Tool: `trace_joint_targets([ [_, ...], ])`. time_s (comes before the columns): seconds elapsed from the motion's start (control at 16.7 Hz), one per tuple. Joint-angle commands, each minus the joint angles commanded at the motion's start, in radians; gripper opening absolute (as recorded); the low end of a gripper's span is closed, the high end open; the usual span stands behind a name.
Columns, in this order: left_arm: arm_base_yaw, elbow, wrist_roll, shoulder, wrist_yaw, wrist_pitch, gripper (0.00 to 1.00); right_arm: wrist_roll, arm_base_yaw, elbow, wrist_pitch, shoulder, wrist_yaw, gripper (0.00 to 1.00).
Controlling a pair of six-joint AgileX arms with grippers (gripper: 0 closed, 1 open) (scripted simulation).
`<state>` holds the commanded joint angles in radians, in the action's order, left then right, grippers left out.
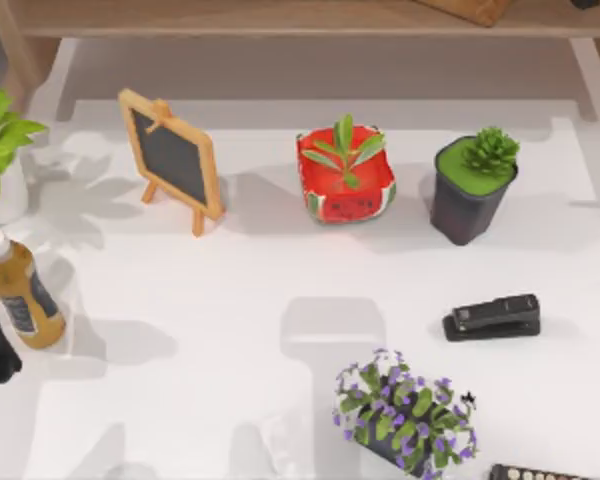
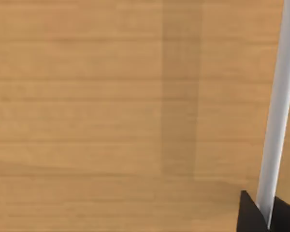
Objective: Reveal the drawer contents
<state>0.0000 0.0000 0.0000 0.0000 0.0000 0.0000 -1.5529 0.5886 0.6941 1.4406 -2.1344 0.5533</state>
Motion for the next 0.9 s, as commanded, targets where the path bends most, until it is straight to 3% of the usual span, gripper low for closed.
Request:
trace_joint_targets([
  [0.84,0.000,0.000,0.000,0.000,0.000,0.000,1.00,0.001,0.117,-0.208,0.143,0.070,0.122,0.00],
  [0.9,0.000,0.000,0.000,0.000,0.000,0.000,1.00,0.001,0.117,-0.208,0.143,0.070,0.122,0.08],
])
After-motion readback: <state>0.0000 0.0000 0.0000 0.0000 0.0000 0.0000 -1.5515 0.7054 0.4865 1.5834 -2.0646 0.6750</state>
